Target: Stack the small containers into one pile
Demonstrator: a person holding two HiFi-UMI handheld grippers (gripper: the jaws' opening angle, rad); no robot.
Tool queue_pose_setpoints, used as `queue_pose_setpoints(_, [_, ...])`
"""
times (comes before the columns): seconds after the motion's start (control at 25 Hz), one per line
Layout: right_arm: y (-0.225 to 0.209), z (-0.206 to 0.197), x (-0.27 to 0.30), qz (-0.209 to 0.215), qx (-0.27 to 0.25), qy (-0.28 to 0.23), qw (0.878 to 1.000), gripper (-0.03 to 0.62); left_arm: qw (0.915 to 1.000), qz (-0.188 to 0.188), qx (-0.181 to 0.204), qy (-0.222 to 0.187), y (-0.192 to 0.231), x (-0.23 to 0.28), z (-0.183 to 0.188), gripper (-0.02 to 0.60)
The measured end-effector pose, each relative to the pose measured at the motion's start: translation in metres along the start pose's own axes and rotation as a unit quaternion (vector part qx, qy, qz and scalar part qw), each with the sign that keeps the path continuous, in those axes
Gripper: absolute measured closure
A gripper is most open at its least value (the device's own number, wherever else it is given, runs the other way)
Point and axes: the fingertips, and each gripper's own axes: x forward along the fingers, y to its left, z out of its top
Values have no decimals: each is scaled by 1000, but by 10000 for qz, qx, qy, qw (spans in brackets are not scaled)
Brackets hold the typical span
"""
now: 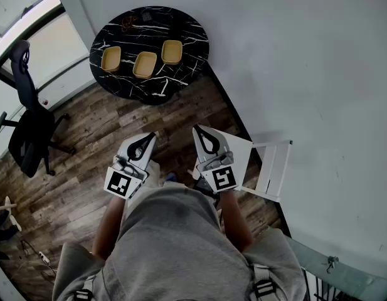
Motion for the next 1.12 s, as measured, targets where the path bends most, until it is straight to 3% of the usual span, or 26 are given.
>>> queue_pose_setpoints(0.12, [-6, -2, 9, -27, -113, 40, 9999, 582, 9994, 268, 110, -209, 19, 2, -1, 583])
queue_pose_setpoints(0.36, [-19, -5, 30, -209, 91, -47, 9997, 580, 9960, 792, 198, 355, 55, -1, -14, 583])
queue_pose_setpoints(0.6, [-12, -2, 83, -91, -141, 212, 9996, 580, 9929, 1154, 69, 277, 123, -9, -20, 583])
queue_pose_setpoints(0.76, [-12, 4, 128, -98, -241, 356, 9990, 580, 9928, 1172, 168, 168, 177, -7, -24, 583])
queue_pose_setpoints(1.12, [-10, 8, 219, -346, -369, 635, 9967, 580, 9955, 795, 32, 505, 265, 3, -30, 583])
